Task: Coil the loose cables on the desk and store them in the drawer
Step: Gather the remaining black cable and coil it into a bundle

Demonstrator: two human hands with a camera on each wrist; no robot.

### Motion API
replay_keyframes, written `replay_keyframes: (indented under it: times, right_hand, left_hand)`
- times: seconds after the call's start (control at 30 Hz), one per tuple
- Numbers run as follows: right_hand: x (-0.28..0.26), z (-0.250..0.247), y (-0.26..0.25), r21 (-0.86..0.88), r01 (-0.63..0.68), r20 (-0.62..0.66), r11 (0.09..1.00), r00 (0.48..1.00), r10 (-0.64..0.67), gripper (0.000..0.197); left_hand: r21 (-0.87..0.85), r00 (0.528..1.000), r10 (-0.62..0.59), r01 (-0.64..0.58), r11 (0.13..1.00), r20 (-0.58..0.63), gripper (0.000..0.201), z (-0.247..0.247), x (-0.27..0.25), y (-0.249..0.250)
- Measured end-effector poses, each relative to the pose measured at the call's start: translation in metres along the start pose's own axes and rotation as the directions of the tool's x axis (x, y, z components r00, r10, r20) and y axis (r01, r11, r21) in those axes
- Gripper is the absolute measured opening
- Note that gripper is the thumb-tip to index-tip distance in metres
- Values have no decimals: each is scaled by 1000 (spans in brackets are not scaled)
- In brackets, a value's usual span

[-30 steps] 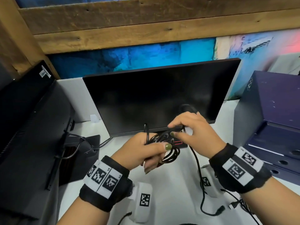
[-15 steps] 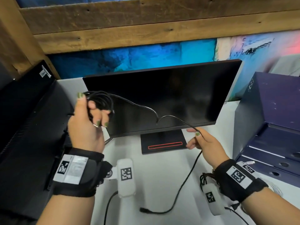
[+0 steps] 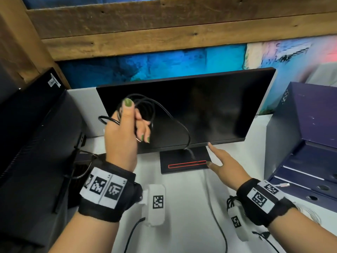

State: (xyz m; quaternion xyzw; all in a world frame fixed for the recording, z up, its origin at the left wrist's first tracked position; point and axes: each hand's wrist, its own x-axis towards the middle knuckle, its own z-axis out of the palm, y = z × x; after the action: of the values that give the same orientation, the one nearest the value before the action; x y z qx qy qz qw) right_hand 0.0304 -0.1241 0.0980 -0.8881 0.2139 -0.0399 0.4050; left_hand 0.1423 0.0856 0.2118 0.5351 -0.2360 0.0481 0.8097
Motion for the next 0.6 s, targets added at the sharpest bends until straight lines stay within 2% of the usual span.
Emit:
replay_keyframes:
  times: [0.13, 0.2, 0.27, 0.37, 0.47, 0.53, 0.6]
  right_hand:
    - [-12, -6, -50, 276, 241, 3, 930, 968, -251, 57]
    - [-10, -1, -65, 351, 281, 4, 893, 953, -302, 52]
    - [-9, 8, -72, 341, 314, 16, 886, 941, -339, 45]
    - [-19, 24, -81, 454, 203, 112, 868, 953, -281, 32]
    - [-32, 35, -86, 507, 92, 260, 857, 932, -253, 24]
    - [-37, 35, -86, 456, 53, 351, 888, 906, -235, 27]
    - [-38, 29, -88, 362, 95, 372, 928, 897, -237, 33]
  left_hand:
    - [35, 986, -107, 104, 994, 125, 39, 16, -16, -9]
    - [14, 973, -156, 156, 988, 168, 41, 23, -21, -11]
    - [-69, 959, -209, 226, 972, 190, 43, 29, -23, -11]
    - [-176, 948, -273, 300, 937, 162, 39, 36, -22, -9]
    - [-210, 946, -279, 310, 927, 166, 35, 34, -18, -12]
    - [-26, 955, -238, 246, 969, 175, 39, 28, -17, -19]
    - [234, 963, -200, 155, 960, 182, 46, 21, -18, -27]
